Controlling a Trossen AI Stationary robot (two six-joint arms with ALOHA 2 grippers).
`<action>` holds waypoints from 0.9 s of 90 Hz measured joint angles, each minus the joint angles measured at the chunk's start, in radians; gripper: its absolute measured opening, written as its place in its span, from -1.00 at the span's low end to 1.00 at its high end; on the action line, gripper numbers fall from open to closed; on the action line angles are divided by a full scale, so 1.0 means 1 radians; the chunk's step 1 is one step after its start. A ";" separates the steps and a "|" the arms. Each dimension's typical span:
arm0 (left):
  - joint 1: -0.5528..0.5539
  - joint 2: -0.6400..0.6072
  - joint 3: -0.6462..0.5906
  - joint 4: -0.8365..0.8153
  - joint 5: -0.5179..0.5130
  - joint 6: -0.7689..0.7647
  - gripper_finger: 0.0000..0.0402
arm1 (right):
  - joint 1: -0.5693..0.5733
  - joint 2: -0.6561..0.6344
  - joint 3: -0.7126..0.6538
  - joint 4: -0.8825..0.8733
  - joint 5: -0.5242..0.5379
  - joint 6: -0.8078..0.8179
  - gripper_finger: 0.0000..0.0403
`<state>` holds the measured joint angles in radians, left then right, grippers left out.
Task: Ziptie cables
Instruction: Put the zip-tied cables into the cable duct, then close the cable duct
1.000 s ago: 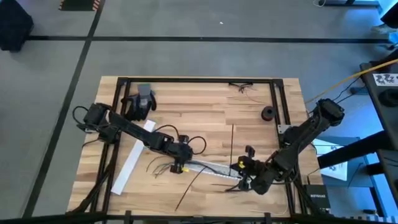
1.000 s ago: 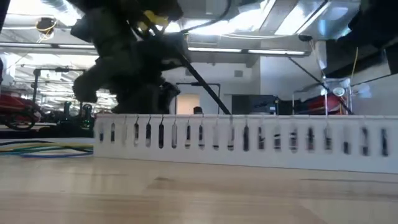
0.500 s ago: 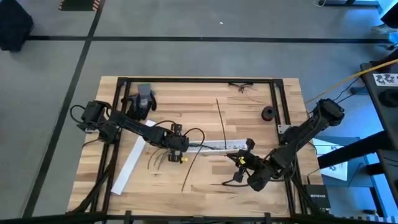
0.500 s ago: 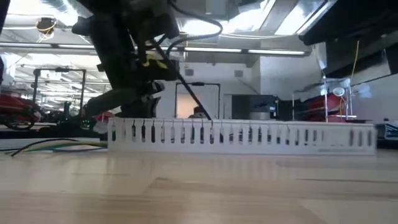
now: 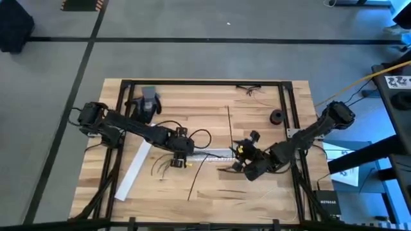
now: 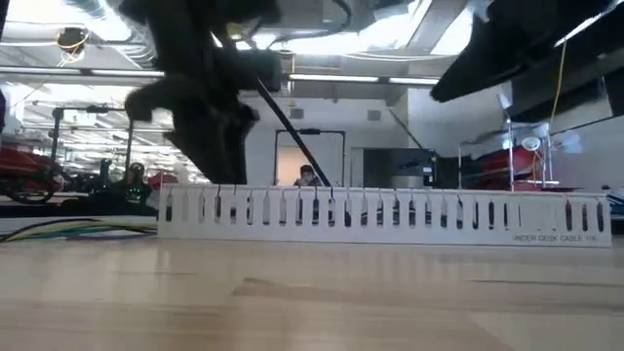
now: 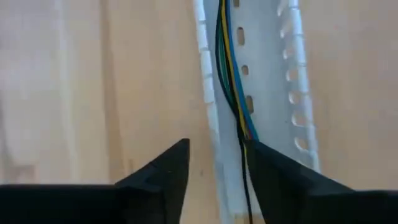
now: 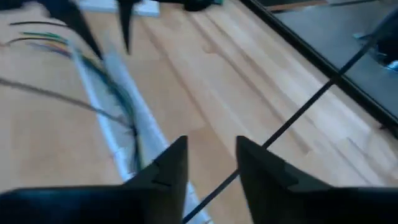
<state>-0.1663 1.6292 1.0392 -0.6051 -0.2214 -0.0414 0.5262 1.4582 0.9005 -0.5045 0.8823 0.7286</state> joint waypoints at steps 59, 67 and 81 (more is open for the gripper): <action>-0.084 -0.279 -0.262 -0.037 -0.088 -0.432 -0.15 | -0.029 0.085 0.000 0.108 -0.018 -0.002 0.41; -0.106 -0.335 -0.309 -0.043 -0.140 -0.487 -0.15 | -0.029 0.097 0.000 0.120 -0.020 -0.003 0.41; -0.123 -0.408 -0.373 -0.065 -0.253 -0.538 -0.15 | -0.029 0.098 0.000 0.119 0.019 -0.007 0.41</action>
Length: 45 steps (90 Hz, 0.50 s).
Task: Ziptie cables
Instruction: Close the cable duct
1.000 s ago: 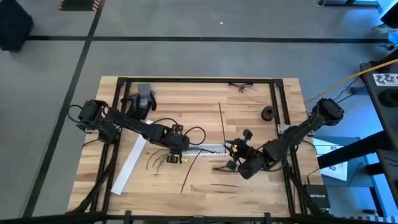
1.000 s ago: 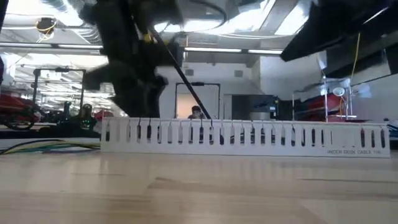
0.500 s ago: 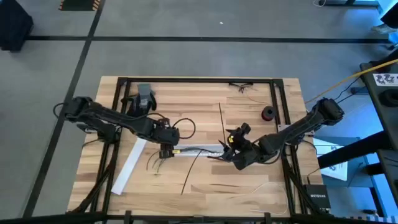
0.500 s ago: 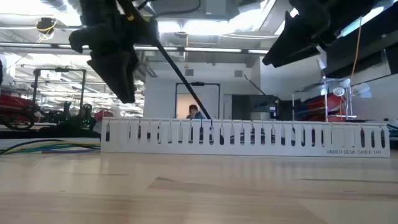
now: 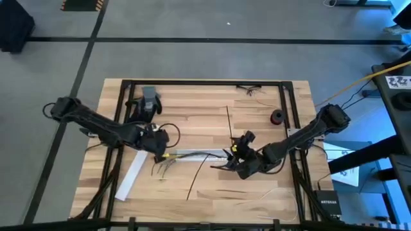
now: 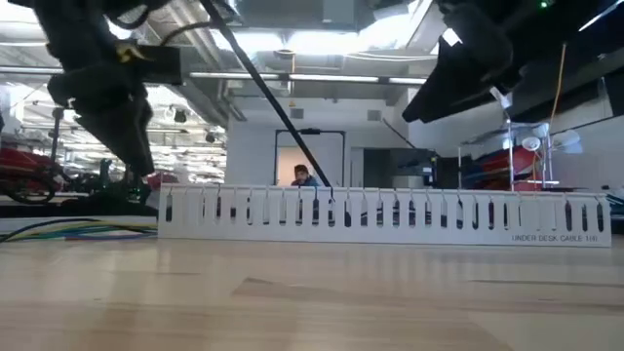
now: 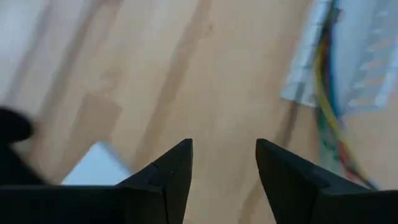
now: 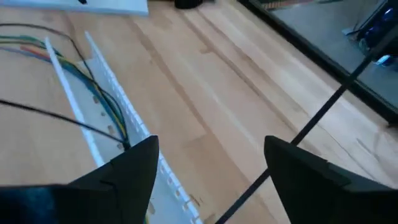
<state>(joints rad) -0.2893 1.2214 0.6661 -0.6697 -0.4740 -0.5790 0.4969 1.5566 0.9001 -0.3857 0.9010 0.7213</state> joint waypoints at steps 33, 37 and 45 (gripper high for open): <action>0.048 -0.011 -0.039 0.019 -0.038 0.172 -0.15 | -0.041 0.000 0.000 -0.008 0.098 -0.203 0.41; 0.055 -0.011 -0.039 0.023 -0.038 0.162 -0.15 | -0.055 0.000 0.000 -0.008 0.099 -0.204 0.41; 0.073 -0.011 -0.039 0.023 -0.037 0.138 -0.14 | -0.084 0.000 0.000 -0.008 0.073 -0.205 0.41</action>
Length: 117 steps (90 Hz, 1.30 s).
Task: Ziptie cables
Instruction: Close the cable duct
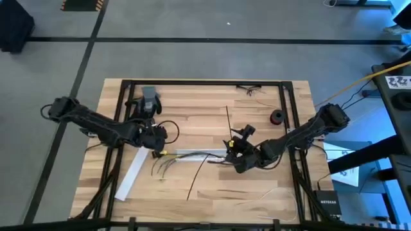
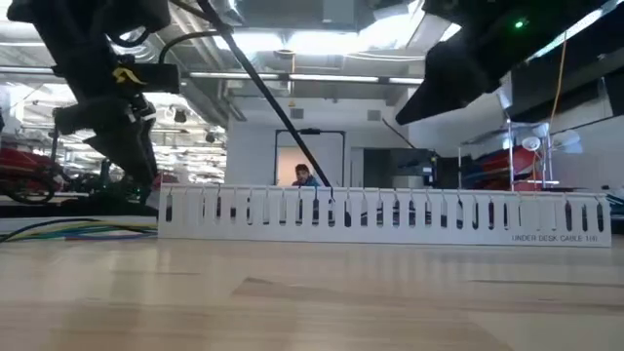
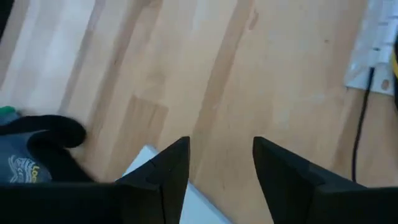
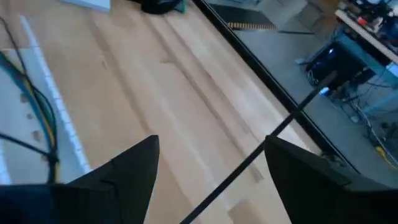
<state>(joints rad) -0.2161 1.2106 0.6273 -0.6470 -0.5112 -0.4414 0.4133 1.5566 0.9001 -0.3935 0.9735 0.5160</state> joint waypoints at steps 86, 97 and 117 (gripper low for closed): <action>0.137 0.001 0.000 -0.274 0.150 -0.420 0.24 | -0.008 -0.001 -0.243 0.429 -0.086 0.028 0.41; 0.192 0.001 -0.039 -0.251 0.150 -0.404 0.23 | 0.001 -0.001 -0.263 0.478 -0.126 0.010 0.41; 0.264 -0.002 -0.111 -0.227 0.169 -0.359 0.23 | 0.034 -0.001 -0.263 0.524 -0.138 0.001 0.41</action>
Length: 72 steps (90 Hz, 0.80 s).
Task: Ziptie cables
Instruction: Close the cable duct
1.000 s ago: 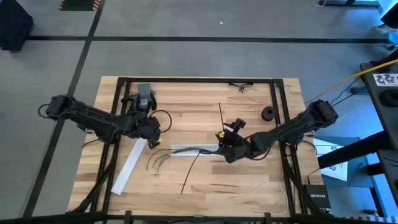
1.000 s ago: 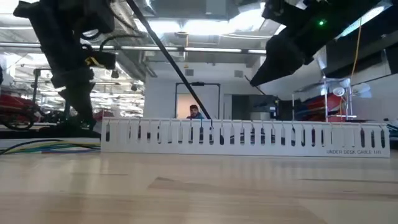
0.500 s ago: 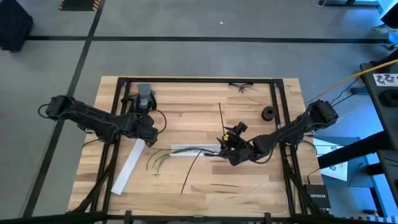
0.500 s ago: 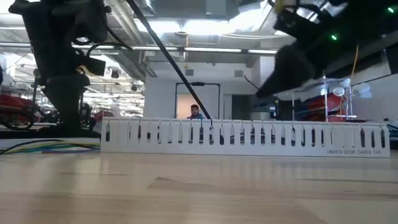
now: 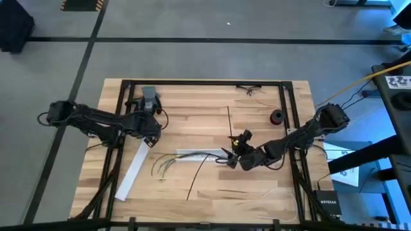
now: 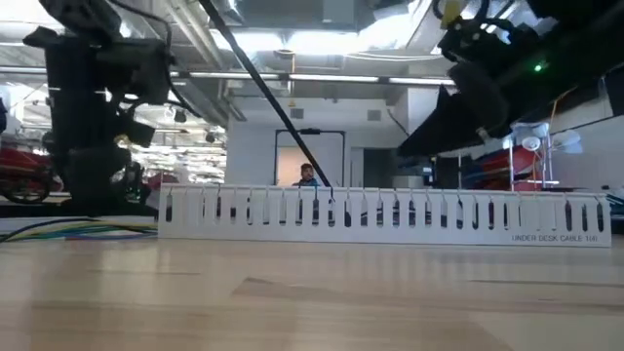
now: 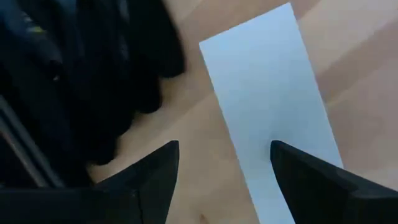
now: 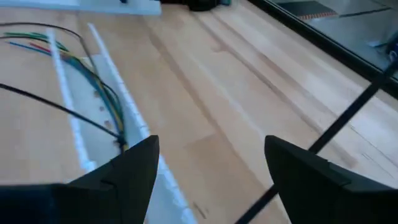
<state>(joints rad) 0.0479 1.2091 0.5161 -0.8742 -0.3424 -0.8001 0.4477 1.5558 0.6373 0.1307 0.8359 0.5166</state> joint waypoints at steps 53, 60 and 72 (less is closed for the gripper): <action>0.006 -0.176 -0.014 0.056 0.069 0.059 0.23 | 0.003 0.000 0.000 0.003 0.009 0.028 0.41; 0.006 -0.188 -0.014 0.058 0.067 0.019 0.23 | 0.003 0.000 0.000 0.003 0.009 0.028 0.41; -0.009 -0.178 -0.019 0.090 0.065 -0.009 0.23 | 0.003 0.000 0.000 0.002 0.009 0.028 0.41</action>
<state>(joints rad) 0.0393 1.0307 0.4967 -0.7841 -0.2775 -0.8089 0.4511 1.5558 0.6373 0.1329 0.8448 0.5446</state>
